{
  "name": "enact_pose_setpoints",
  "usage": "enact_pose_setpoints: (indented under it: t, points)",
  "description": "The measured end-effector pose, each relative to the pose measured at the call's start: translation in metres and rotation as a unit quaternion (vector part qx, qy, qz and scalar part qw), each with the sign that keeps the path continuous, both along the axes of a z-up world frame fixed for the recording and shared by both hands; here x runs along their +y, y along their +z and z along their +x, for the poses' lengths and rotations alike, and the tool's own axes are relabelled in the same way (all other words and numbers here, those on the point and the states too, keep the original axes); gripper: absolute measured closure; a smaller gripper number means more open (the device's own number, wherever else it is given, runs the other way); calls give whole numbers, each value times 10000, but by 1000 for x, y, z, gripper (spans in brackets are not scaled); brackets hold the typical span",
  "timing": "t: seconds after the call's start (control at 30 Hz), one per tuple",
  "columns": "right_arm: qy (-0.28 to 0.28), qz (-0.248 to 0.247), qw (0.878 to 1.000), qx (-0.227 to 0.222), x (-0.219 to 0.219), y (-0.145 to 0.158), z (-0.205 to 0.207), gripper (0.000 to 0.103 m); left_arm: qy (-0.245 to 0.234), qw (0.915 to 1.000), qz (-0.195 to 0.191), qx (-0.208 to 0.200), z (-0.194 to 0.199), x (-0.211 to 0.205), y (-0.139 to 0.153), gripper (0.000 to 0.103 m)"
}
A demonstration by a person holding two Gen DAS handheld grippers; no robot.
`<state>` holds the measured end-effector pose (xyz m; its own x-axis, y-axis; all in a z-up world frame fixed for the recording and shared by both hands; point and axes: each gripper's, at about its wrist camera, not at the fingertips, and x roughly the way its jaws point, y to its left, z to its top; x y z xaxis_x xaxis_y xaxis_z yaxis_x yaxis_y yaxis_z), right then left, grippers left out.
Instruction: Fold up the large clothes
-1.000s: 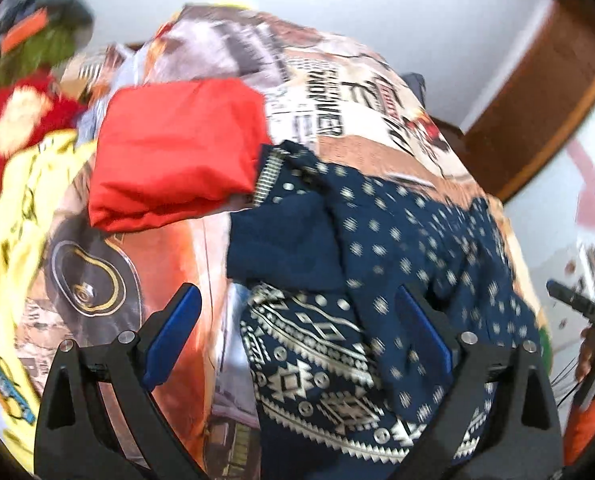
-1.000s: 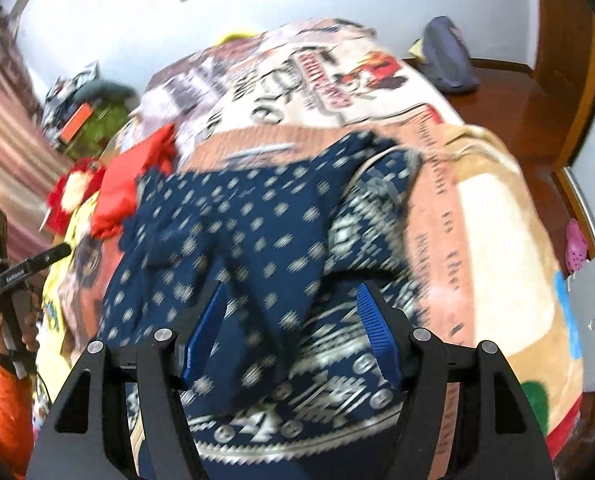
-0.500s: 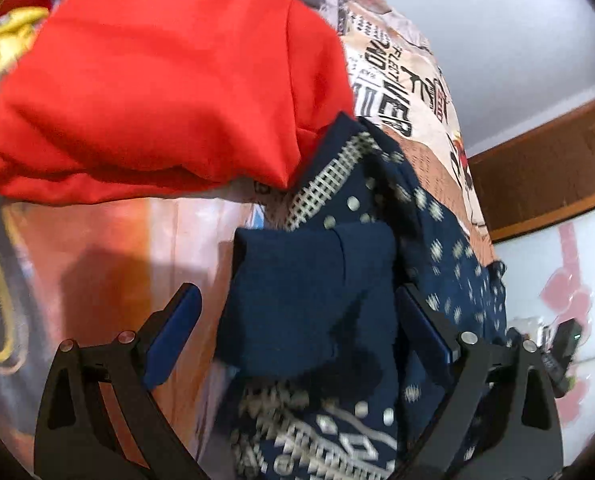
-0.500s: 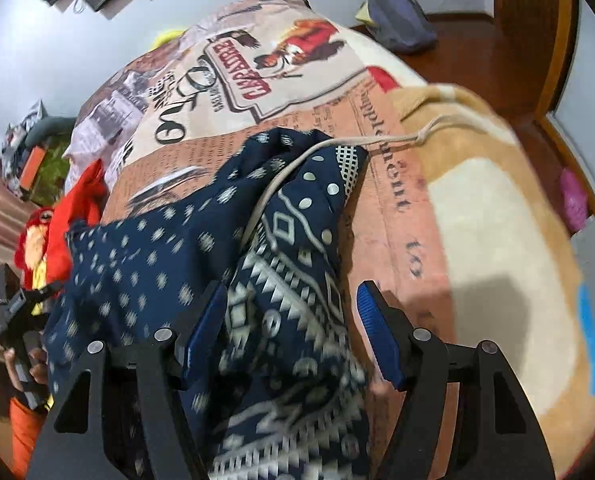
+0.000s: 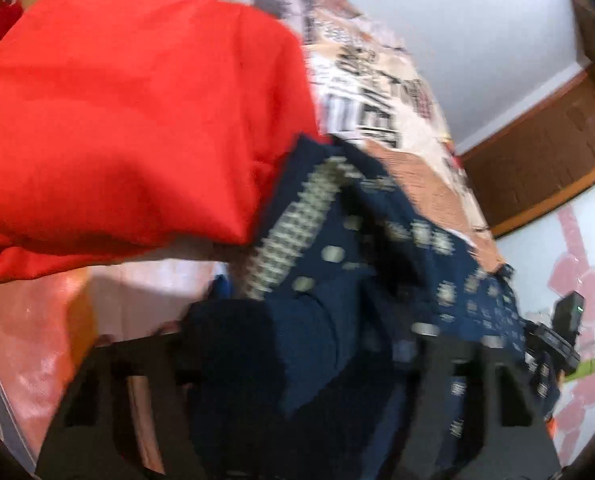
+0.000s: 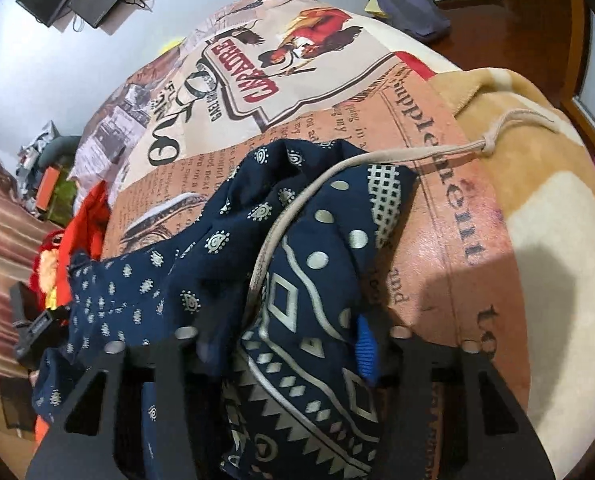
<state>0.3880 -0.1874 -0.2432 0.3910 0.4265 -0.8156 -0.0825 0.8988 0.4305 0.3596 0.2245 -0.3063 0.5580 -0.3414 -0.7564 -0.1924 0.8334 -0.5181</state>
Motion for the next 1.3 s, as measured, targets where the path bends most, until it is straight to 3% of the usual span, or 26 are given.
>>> enact_pose_setpoints:
  t: [0.03,0.07,0.1,0.13,0.33,0.73,0.9,1.03,1.13,1.3]
  points:
    - [-5,-32,10000,1,0,1,0,74,-21,9996,265,-38,-2,-6,7,55]
    - [14,-36,10000,26,0,2,0,81,-86,9991,415,-58,-2,-10,11,73]
    - [70,40,10000,-15,1,8,-3,87,-191,9987,472,-87,-4,-14,15,81]
    - [98,55,9999,-63,1,12,-4,88,-263,9982,538,-100,-5,-19,20,83]
    - [279,-112,9970,-717,13,58,-20,91,-359,9912,1195,-433,-18,-38,69,90]
    - [587,47,9832,-1729,46,147,-18,92,-9,9780,1410,-1538,-21,-37,183,92]
    - [644,26,9771,-2027,66,164,9,92,212,9716,1558,-1766,3,-21,206,92]
    - [665,-103,9761,-2065,90,160,46,92,380,9677,1727,-1795,36,-6,207,92]
    - [632,-282,9783,-1953,109,144,77,92,483,9701,1746,-1612,68,8,192,92]
    - [561,-776,9836,-1529,130,93,125,92,249,9749,2068,-791,133,30,129,91]
